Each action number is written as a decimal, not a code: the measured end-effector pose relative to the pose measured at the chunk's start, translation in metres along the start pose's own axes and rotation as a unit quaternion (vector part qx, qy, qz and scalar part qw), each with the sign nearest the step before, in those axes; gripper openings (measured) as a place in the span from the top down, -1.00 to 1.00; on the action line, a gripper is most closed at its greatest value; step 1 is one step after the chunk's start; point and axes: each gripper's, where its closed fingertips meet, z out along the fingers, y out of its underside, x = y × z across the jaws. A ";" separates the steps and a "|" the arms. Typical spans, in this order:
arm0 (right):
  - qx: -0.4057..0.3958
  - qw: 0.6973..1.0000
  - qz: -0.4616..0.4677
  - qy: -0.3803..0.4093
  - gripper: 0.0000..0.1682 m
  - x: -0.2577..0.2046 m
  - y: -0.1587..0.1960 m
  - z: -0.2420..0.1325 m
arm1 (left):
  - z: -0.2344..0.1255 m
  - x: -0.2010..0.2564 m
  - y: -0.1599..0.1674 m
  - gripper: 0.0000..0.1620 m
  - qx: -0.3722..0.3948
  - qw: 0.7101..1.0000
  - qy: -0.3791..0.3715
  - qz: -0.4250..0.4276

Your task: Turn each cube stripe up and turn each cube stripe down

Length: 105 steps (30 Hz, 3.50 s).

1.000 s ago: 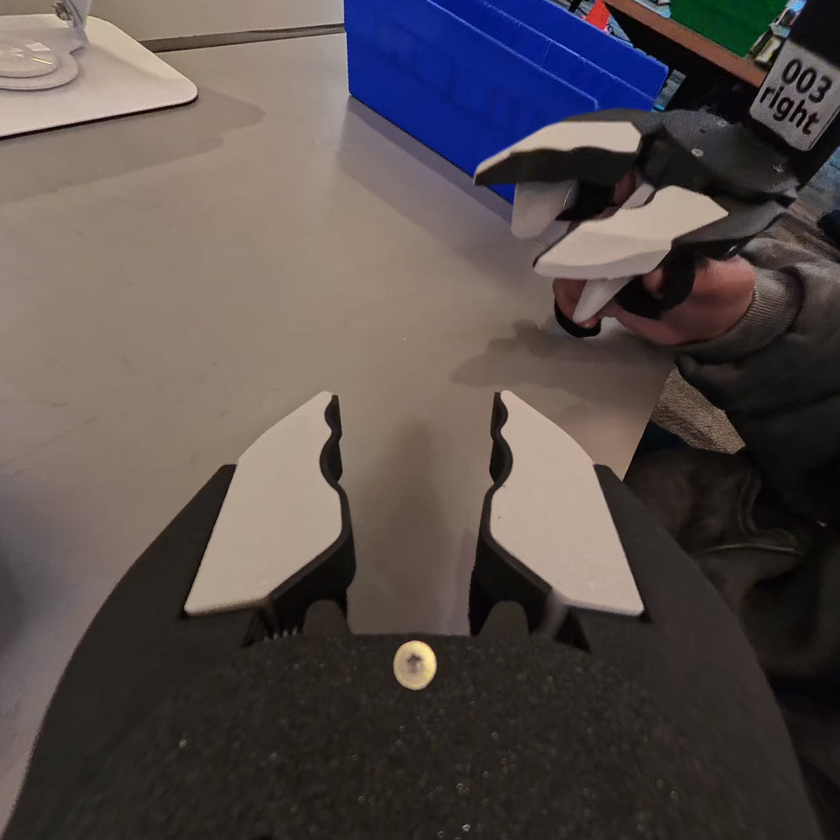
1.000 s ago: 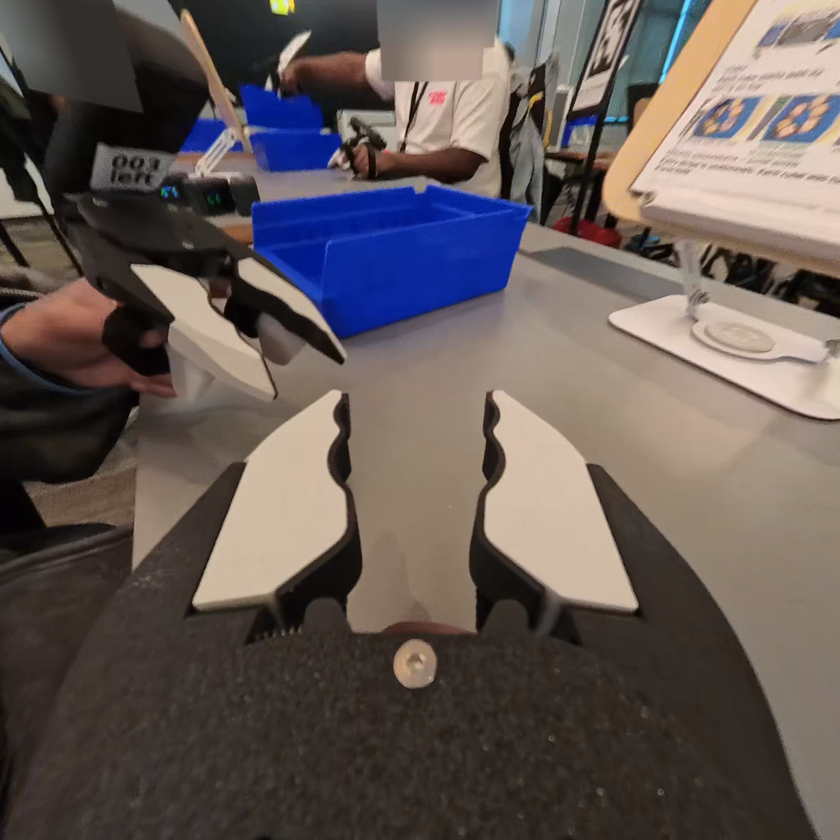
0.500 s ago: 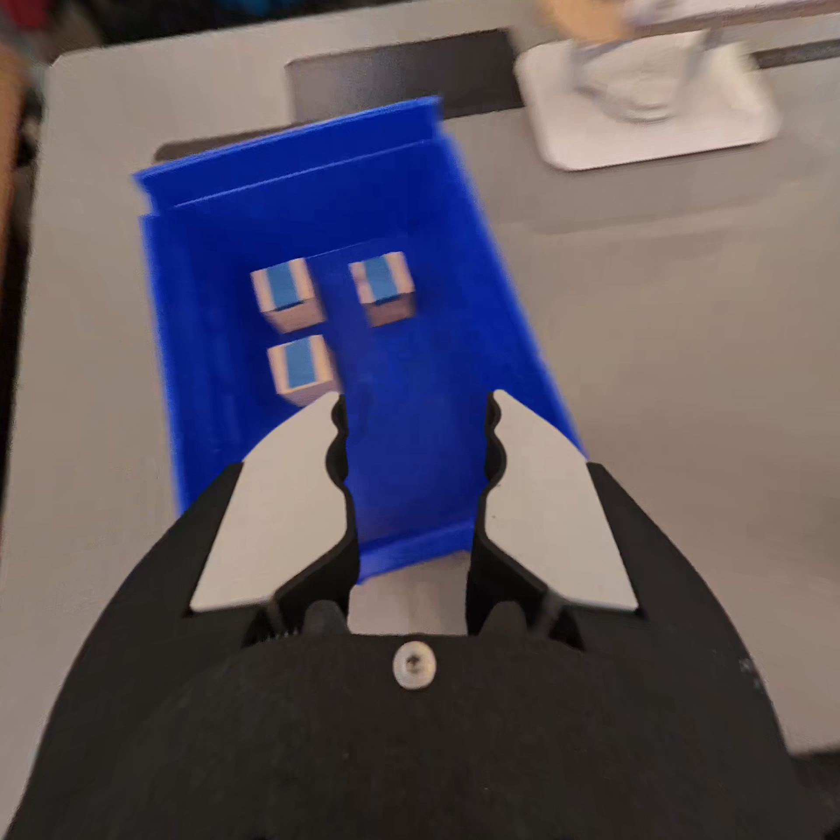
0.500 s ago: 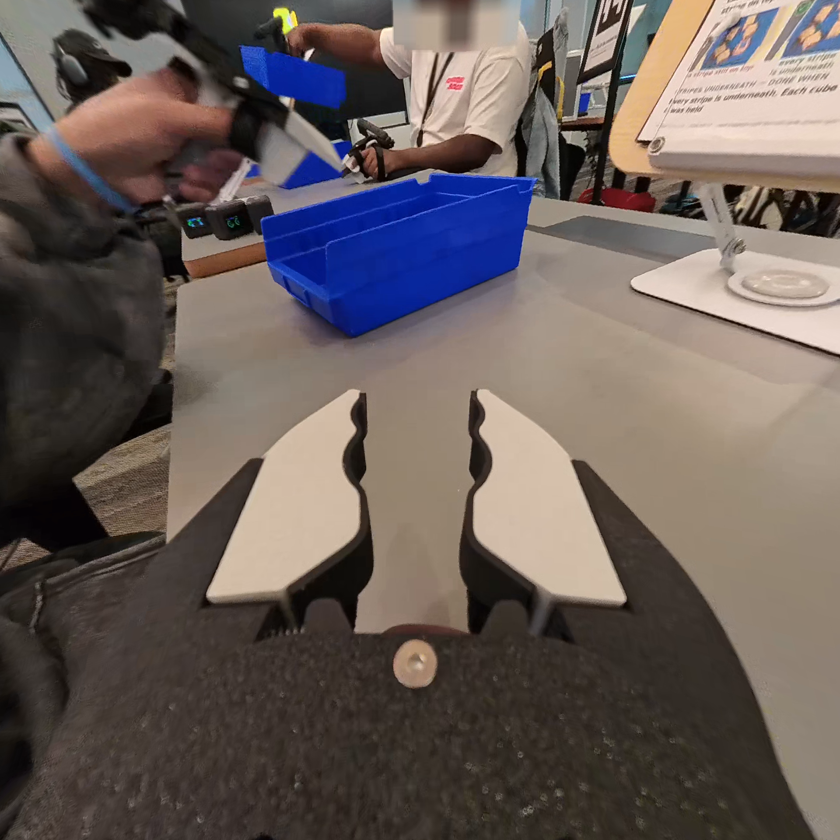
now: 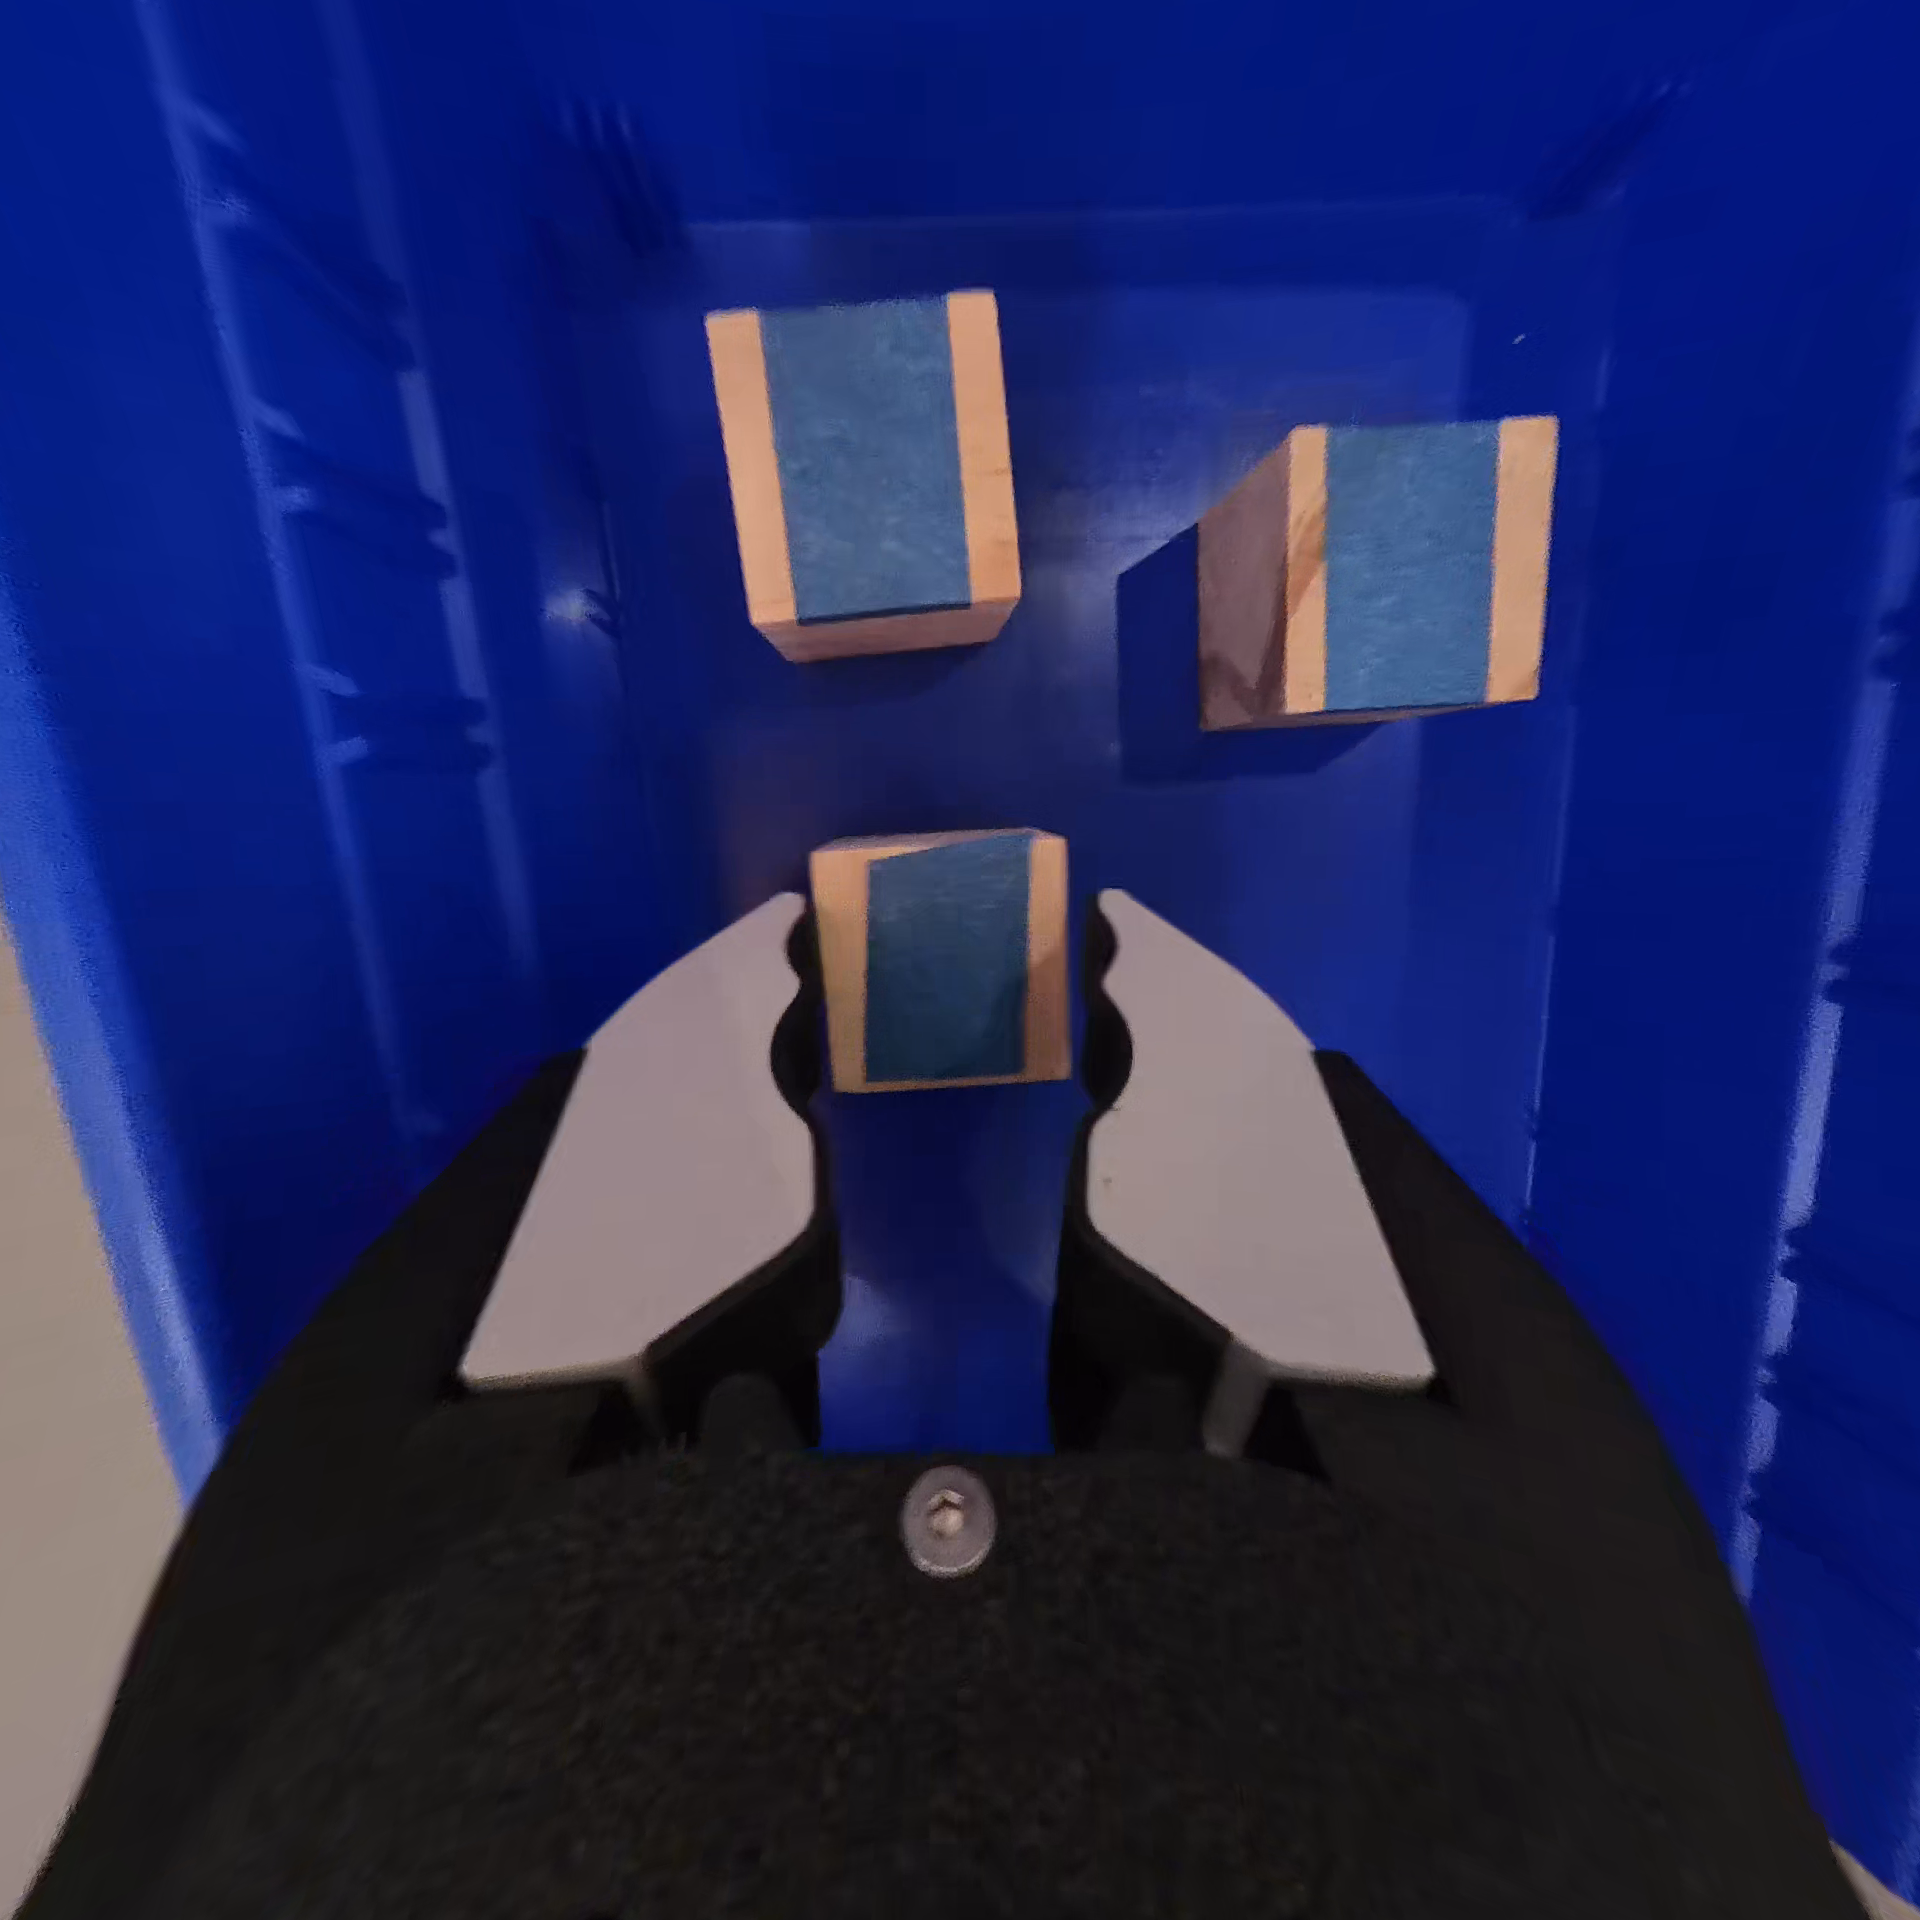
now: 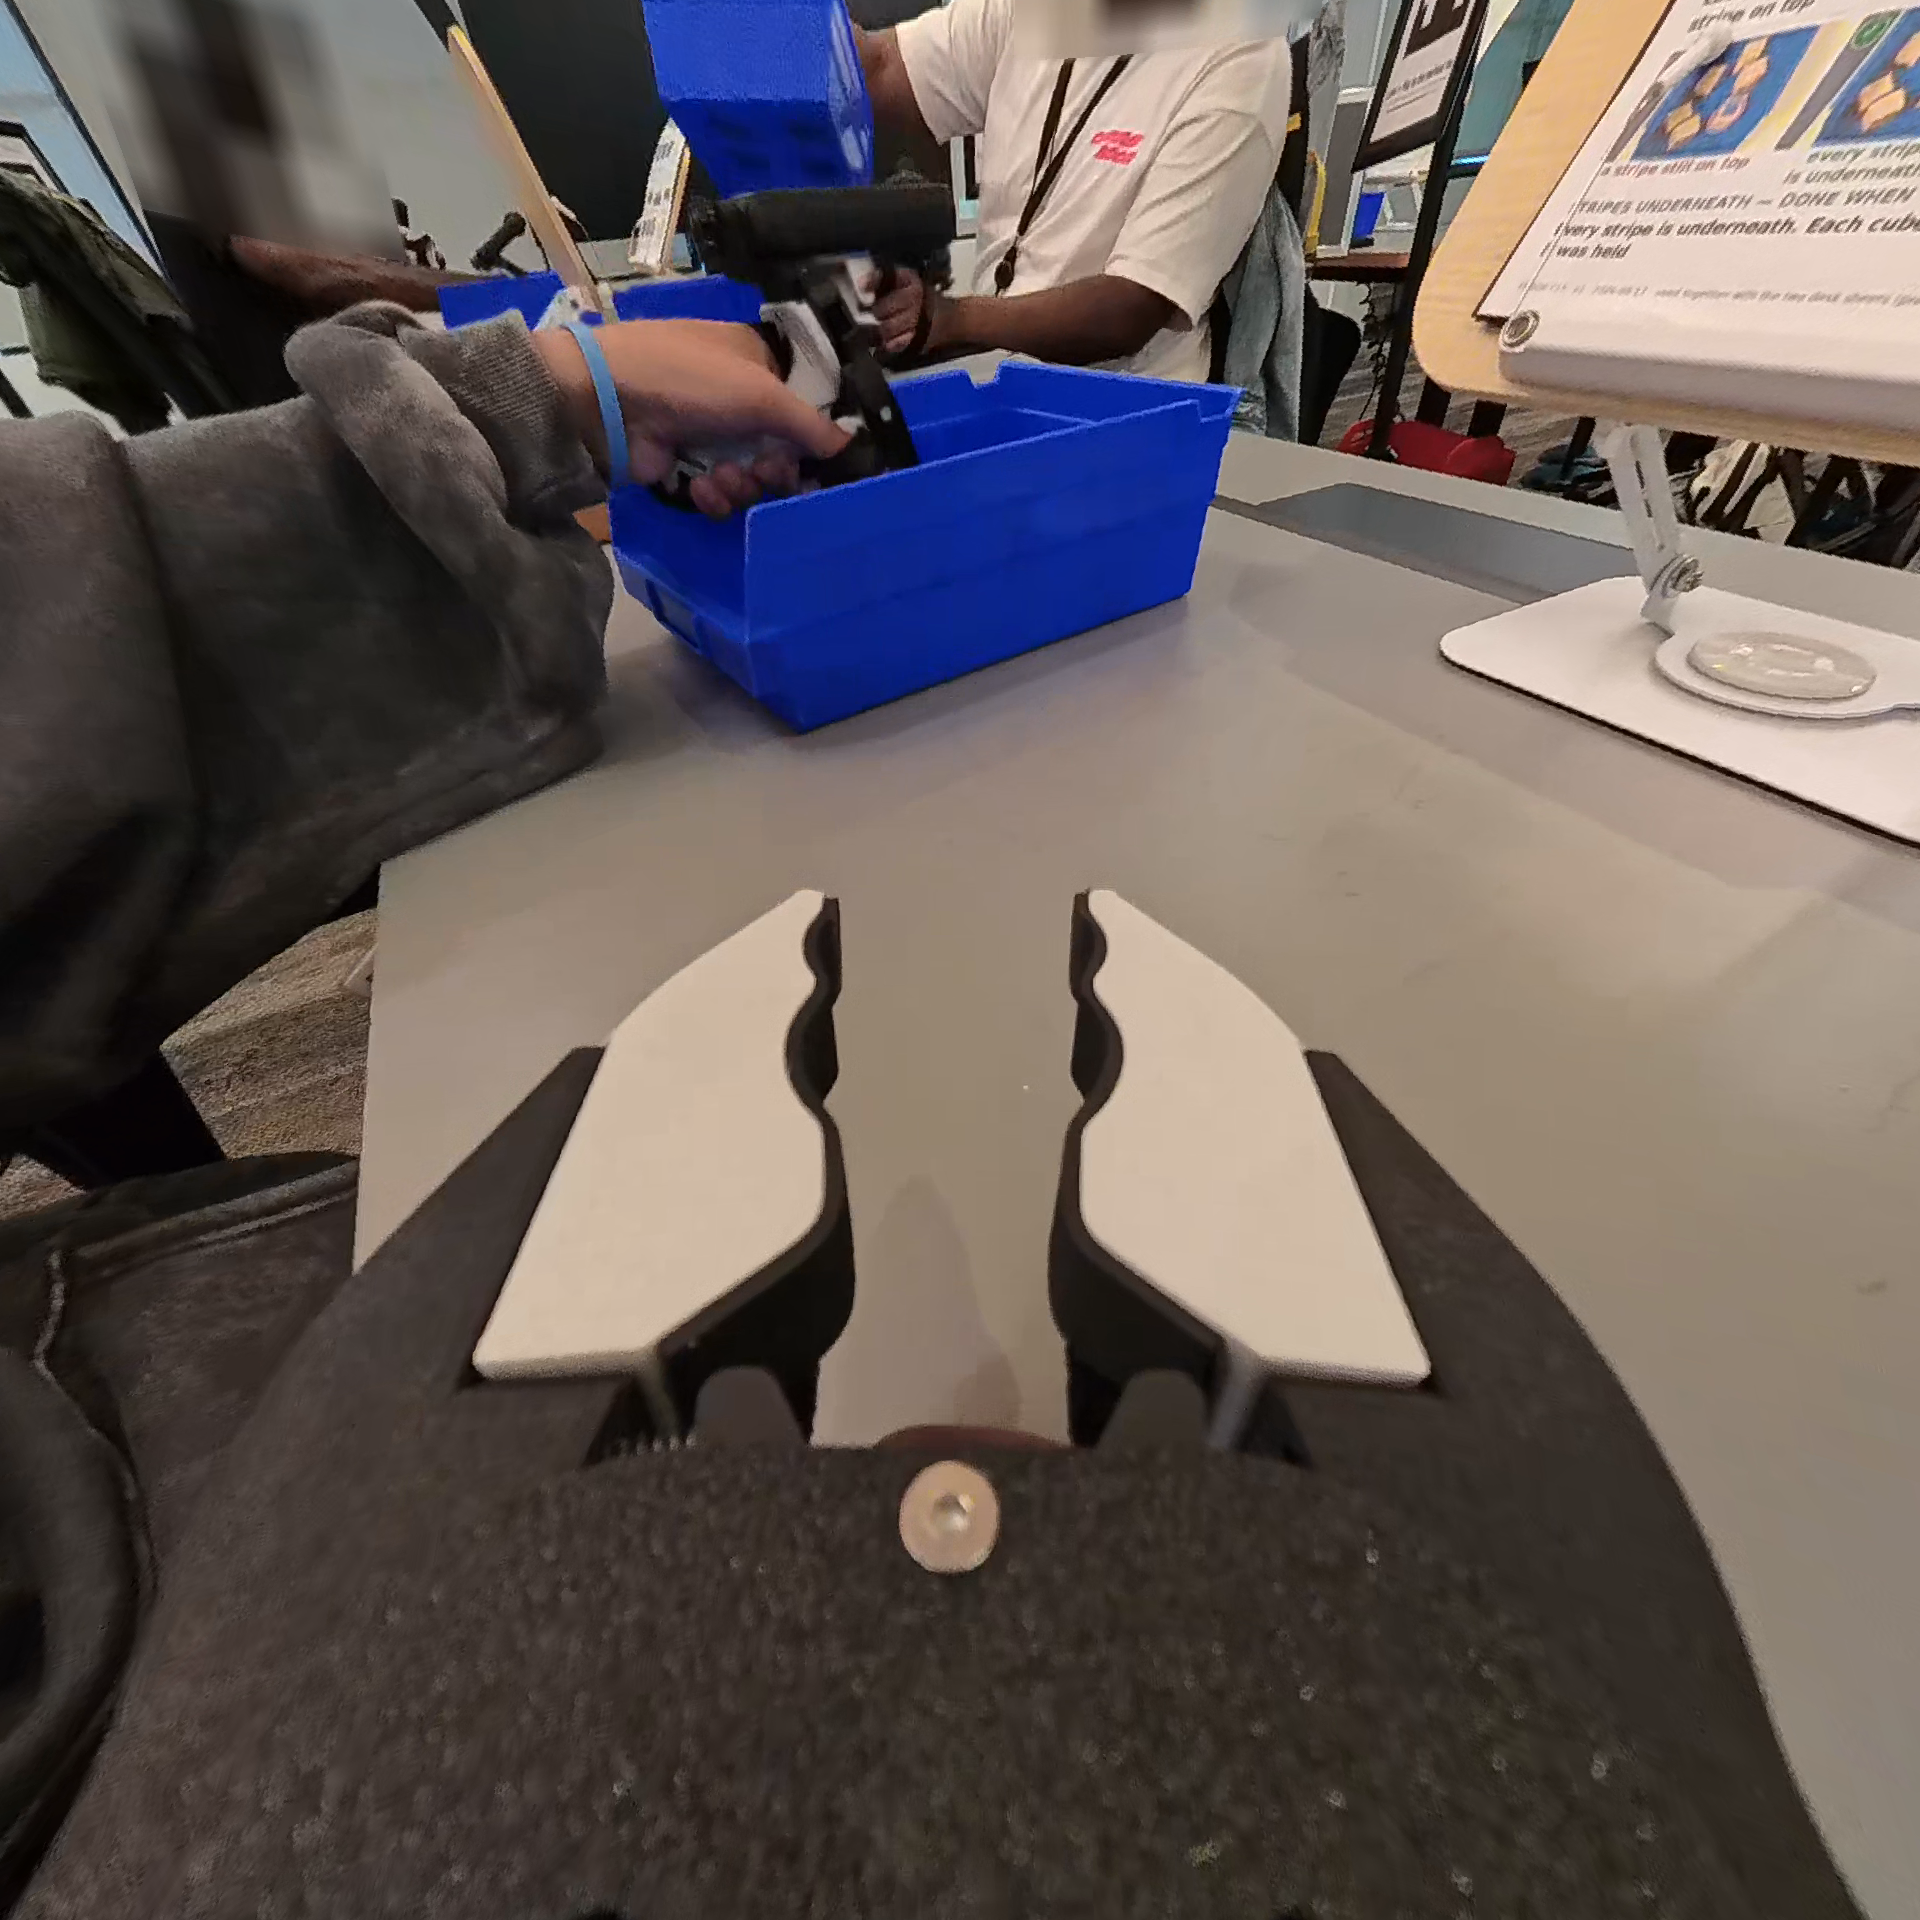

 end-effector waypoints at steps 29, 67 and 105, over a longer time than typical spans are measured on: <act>0.049 0.993 -0.081 0.063 0.27 0.014 -0.022 -0.018 | -0.159 0.307 0.127 0.46 0.138 0.846 0.488 0.163; -0.013 0.952 -0.042 0.303 0.47 0.108 -0.114 -0.128 | -0.153 0.328 0.189 0.28 0.273 0.801 0.431 0.313; 0.137 0.985 -0.022 0.103 0.26 0.041 -0.098 -0.059 | -0.135 0.325 0.190 0.27 0.256 0.824 0.394 0.317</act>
